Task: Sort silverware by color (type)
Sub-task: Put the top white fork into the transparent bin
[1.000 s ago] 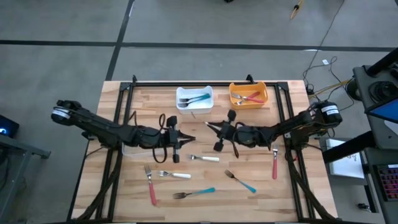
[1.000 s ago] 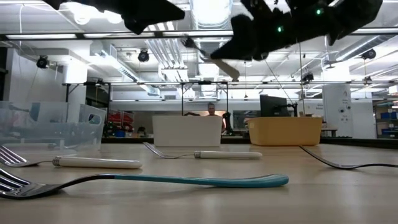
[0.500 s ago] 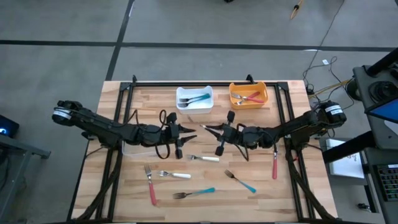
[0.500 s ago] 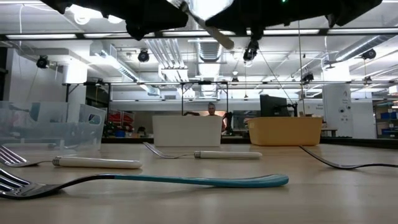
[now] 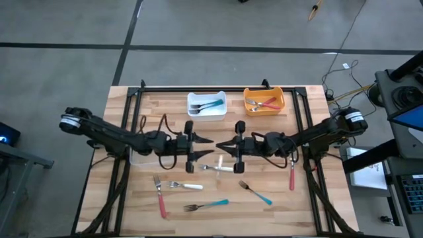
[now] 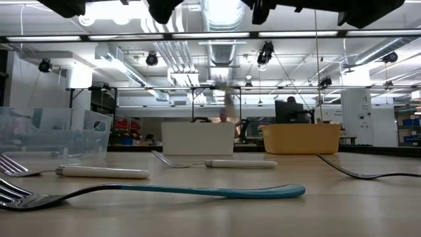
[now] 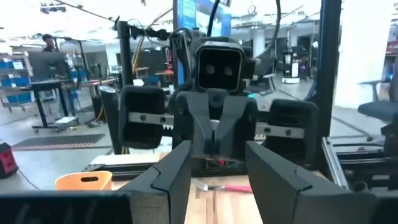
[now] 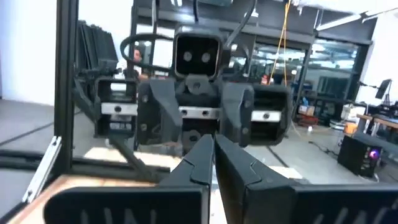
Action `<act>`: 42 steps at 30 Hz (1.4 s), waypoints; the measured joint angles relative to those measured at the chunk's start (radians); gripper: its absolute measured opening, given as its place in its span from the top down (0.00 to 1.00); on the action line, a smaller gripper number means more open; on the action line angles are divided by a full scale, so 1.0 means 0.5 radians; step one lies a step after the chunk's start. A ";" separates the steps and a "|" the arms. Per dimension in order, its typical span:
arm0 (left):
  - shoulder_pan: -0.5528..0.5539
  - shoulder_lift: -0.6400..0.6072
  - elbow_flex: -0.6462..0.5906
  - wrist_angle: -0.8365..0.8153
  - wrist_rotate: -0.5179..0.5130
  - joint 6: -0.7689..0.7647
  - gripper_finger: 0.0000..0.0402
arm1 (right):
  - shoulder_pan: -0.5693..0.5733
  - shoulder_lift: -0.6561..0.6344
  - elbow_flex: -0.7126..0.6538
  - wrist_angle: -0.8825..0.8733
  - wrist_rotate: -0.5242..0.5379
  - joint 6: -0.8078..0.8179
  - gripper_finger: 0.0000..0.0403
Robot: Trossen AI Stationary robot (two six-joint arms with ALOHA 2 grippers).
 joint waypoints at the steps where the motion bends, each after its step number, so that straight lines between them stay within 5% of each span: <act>1: 0.001 0.015 0.000 0.004 -0.007 0.014 0.67 | 0.000 0.006 -0.001 -0.016 0.000 -0.001 0.98; 7: 0.001 -0.014 0.000 -0.224 -0.161 0.015 0.68 | 0.000 -0.037 -0.002 -0.306 0.225 0.000 0.98; 12: 0.002 -0.155 0.000 -0.534 -0.210 0.012 0.69 | 0.000 -0.166 0.027 -0.996 0.316 0.167 0.98; 16: 0.002 -0.261 0.000 -0.737 -0.210 0.011 0.70 | -0.002 -0.234 0.050 -1.532 -0.113 0.363 0.98; 21: 0.000 -0.316 0.000 -0.775 -0.208 0.011 0.71 | 0.023 -0.114 0.047 -1.592 -0.741 0.603 0.98; 35: -0.027 -0.346 0.000 -0.816 -0.171 -0.013 0.71 | 0.157 0.394 0.227 -1.568 -0.919 0.567 0.98; 42: -0.035 -0.346 0.000 -0.893 -0.042 -0.153 0.71 | 0.189 0.551 0.526 -2.000 -0.941 0.095 0.97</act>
